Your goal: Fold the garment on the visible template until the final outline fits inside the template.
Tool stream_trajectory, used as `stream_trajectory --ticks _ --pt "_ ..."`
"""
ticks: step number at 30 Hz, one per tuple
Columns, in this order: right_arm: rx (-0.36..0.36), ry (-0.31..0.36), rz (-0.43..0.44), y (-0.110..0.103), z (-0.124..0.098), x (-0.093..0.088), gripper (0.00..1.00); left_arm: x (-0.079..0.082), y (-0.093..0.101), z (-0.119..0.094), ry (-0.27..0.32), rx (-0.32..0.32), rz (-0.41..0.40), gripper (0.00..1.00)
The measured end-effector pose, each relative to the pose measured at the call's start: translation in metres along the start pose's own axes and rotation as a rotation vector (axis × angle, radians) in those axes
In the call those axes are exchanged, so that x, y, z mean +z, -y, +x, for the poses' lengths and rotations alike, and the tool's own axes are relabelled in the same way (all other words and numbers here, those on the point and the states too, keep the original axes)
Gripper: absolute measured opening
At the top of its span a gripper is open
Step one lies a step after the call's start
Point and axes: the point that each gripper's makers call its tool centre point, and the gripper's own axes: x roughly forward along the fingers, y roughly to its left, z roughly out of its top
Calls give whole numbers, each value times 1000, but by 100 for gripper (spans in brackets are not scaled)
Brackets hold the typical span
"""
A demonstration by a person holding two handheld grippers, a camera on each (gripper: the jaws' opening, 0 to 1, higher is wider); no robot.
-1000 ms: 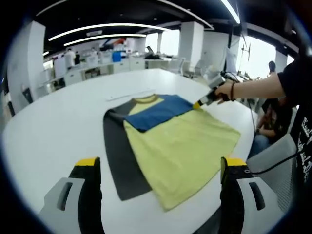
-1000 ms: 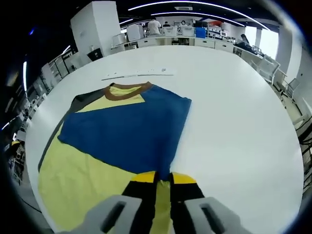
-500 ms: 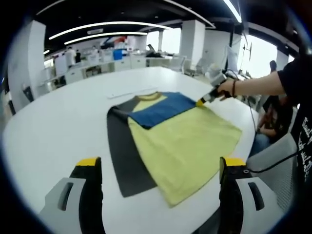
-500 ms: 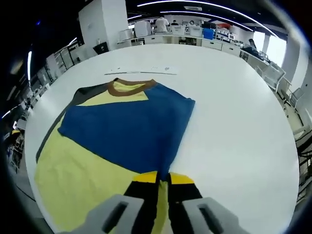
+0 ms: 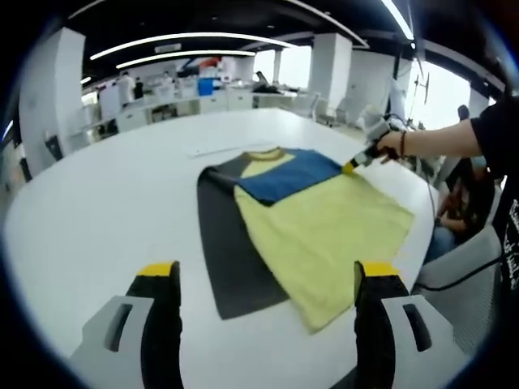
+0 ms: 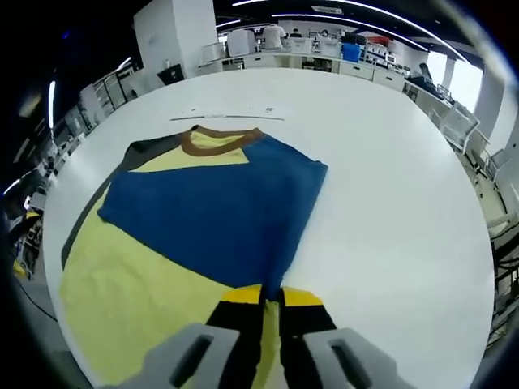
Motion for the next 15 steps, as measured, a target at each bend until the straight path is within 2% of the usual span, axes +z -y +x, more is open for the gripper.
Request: stream_trajectory --ticks 4,11,15 --pt "-4 -5 0 9 3 1 2 -4 -8 3 -2 30 -2 73" --pt "-10 -9 -6 14 1 -1 2 -19 -18 11 -39 61 -24 62" --pt "-13 -12 -5 17 -1 -1 2 -28 -25 16 -51 87 -66 54"
